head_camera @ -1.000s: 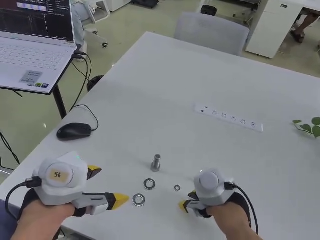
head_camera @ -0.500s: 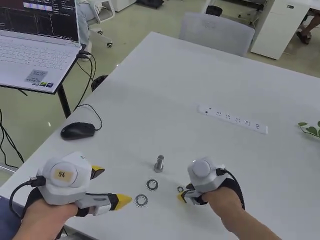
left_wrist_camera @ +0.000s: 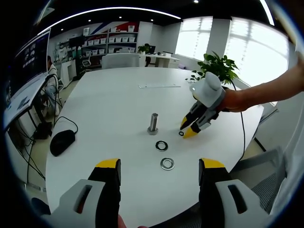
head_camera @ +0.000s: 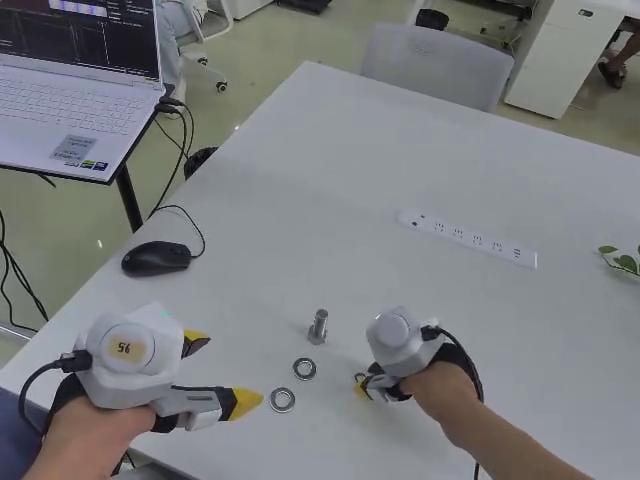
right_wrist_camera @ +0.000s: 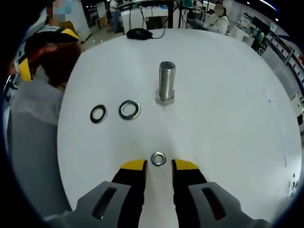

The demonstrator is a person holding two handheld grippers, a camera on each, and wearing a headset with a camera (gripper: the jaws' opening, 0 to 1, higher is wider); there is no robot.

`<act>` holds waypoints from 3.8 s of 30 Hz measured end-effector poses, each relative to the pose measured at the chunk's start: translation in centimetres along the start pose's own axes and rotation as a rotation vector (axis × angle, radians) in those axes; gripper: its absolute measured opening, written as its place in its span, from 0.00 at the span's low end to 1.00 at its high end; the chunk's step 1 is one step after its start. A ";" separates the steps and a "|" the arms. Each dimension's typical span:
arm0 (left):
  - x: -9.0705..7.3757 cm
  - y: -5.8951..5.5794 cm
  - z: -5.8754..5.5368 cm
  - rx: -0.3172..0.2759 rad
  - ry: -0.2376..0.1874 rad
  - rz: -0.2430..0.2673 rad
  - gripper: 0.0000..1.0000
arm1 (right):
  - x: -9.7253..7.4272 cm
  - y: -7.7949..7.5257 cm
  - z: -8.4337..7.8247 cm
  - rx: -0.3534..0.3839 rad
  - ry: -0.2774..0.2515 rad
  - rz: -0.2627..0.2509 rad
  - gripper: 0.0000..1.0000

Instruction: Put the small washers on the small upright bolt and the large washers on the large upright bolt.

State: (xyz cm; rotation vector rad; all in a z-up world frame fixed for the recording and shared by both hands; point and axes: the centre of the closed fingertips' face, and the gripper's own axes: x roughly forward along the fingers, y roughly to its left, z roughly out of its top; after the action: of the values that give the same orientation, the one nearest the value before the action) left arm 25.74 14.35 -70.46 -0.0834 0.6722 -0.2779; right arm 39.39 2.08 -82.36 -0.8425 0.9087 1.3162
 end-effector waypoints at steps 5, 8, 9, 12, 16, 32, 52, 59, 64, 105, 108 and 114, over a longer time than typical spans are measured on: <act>0.2 0.0 0.0 -0.002 0.001 -0.002 0.66 | 0.1 -0.2 0.2 0.014 0.011 0.002 0.21; 0.3 -0.1 0.1 0.003 0.003 -0.006 0.66 | 0.2 -0.1 0.2 -0.002 0.033 0.000 0.20; 0.4 -0.2 0.1 0.004 0.004 -0.008 0.66 | 0.2 0.0 0.2 -0.014 0.038 -0.003 0.19; 0.4 -0.3 0.1 0.006 0.006 -0.010 0.66 | 0.2 0.3 0.3 -0.027 0.040 -0.010 0.15; 0.4 -0.3 0.1 0.006 0.005 -0.007 0.66 | 0.3 0.1 0.2 -0.046 0.045 -0.025 0.14; 0.0 0.2 0.0 -0.008 -0.002 0.002 0.64 | -0.7 0.5 -1.5 0.079 -0.004 -0.030 0.14; 0.0 -0.1 0.0 -0.010 -0.004 -0.005 0.64 | -7.1 -3.4 -6.6 0.260 -0.054 -0.156 0.13; 0.0 0.0 0.0 -0.012 -0.007 -0.002 0.64 | -9.4 -5.6 -5.9 0.201 -0.068 -0.195 0.13; -0.1 0.0 0.0 -0.014 -0.008 -0.001 0.64 | -10.3 -6.7 -4.5 0.169 -0.083 -0.212 0.13; 0.2 0.1 -0.1 -0.020 -0.002 0.001 0.64 | -6.9 -6.3 -1.9 0.041 -0.006 -0.147 0.14; 0.2 0.2 -0.2 -0.020 -0.001 0.001 0.64 | -6.8 -6.4 -2.2 0.035 0.006 -0.149 0.14; 0.2 0.3 -0.2 -0.021 0.001 0.003 0.64 | -5.9 -6.4 -2.4 0.039 0.016 -0.140 0.14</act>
State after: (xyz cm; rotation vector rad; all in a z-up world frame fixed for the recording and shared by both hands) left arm 25.78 14.60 -70.80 -0.1024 0.6764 -0.2683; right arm 45.37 -3.10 -77.97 -0.8720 0.8695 1.1685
